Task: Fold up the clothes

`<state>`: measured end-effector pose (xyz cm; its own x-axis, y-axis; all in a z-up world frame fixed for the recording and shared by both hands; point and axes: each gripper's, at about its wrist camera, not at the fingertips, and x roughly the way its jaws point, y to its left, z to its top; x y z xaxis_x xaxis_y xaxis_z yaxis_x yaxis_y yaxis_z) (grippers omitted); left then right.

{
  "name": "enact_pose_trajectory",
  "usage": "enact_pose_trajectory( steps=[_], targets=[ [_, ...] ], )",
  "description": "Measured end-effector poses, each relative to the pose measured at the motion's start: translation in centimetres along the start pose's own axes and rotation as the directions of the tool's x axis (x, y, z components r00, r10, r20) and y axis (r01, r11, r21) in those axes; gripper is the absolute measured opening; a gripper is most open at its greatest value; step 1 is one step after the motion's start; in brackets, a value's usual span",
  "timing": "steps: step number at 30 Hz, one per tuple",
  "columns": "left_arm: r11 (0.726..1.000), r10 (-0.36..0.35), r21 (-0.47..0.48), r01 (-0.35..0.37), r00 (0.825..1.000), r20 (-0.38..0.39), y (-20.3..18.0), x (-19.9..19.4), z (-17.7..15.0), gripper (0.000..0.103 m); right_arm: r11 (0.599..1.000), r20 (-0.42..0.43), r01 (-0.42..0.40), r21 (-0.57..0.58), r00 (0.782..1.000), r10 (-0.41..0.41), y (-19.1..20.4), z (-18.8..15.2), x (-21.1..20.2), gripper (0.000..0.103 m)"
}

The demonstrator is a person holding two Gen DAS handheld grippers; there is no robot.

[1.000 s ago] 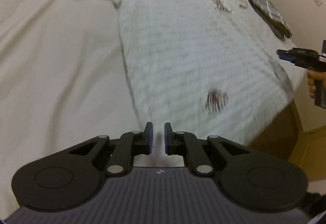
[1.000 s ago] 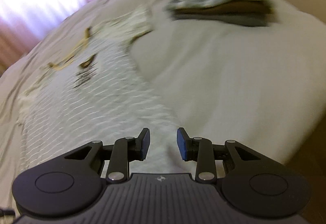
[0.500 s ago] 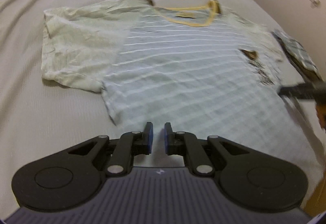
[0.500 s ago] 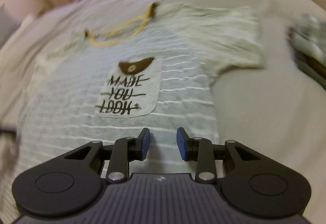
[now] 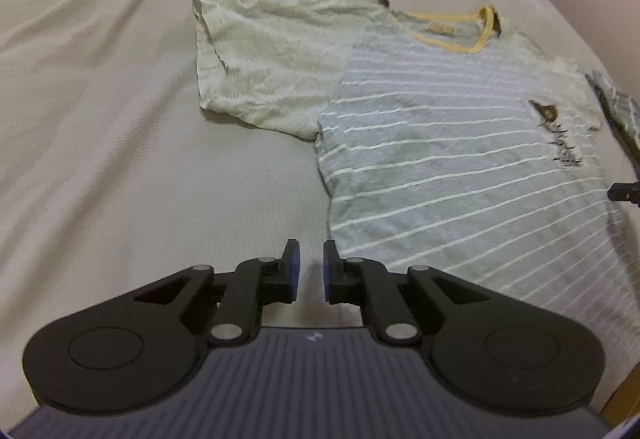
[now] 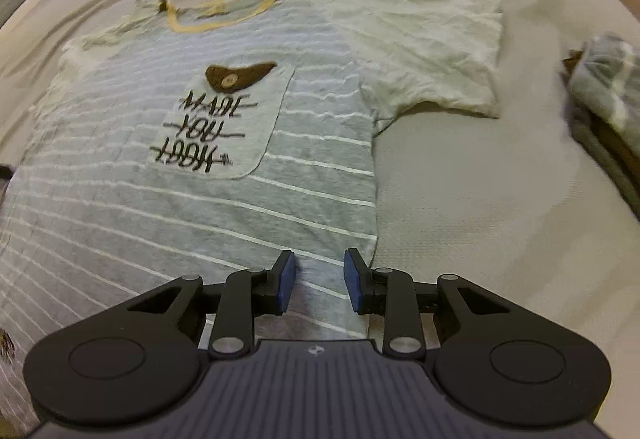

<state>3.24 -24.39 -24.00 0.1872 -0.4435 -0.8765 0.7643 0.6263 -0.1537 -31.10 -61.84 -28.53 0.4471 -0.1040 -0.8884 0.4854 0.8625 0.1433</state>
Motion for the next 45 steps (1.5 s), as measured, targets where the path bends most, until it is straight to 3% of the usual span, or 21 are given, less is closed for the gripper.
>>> enact_pose_trajectory(
  steps=[2,4,8,10,14,18,23,28,37,45],
  targets=[
    [1.000,0.003,0.001,-0.003,1.000,0.013,-0.8,-1.8,-0.4,0.012,1.000,0.015,0.025,0.016,1.000,-0.026,0.9,0.0,-1.3,0.035],
    [1.000,0.003,0.002,-0.003,1.000,0.027,-1.7,-3.6,-1.0,0.024,0.998,0.031,0.041,0.043,0.999,-0.043,2.1,-0.1,-3.0,0.042],
    [0.999,0.004,0.053,-0.006,0.999,0.046,-3.6,-7.9,-2.8,0.037,0.992,0.057,0.065,0.106,0.996,-0.071,5.4,-1.0,-7.4,0.053],
    [0.997,-0.007,0.078,0.001,0.997,0.079,-3.9,-11.0,-4.7,0.057,0.988,0.074,0.076,0.132,0.993,-0.087,7.5,-2.0,-10.2,0.063],
    [0.990,-0.062,0.136,0.045,0.990,0.124,-3.8,-17.4,-9.2,0.079,0.966,0.146,0.142,0.217,0.974,-0.176,12.9,-5.7,-17.2,0.086],
    [0.961,-0.097,0.269,0.057,0.985,0.140,-2.7,-24.1,-14.5,0.100,0.934,0.214,0.174,0.311,0.945,-0.247,19.4,-12.0,-23.6,0.097],
    [0.966,-0.116,0.242,0.087,0.988,0.107,-1.1,-29.7,-19.3,0.102,0.910,0.195,0.181,0.372,0.944,-0.267,27.0,-19.5,-29.7,0.098],
    [0.961,-0.124,0.262,0.086,0.984,0.132,-1.0,-33.2,-22.6,0.102,0.884,0.168,0.207,0.419,0.939,-0.300,31.8,-23.2,-34.8,0.101],
    [0.952,-0.126,0.297,0.069,0.976,0.178,-2.4,-38.2,-25.0,0.102,0.880,0.138,0.235,0.414,0.939,-0.316,37.1,-23.7,-38.8,0.101],
    [0.945,-0.152,0.312,0.095,0.975,0.164,-7.3,-39.1,-26.0,0.102,0.895,0.171,0.227,0.383,0.935,-0.310,38.9,-23.8,-41.8,0.101]
  ],
)
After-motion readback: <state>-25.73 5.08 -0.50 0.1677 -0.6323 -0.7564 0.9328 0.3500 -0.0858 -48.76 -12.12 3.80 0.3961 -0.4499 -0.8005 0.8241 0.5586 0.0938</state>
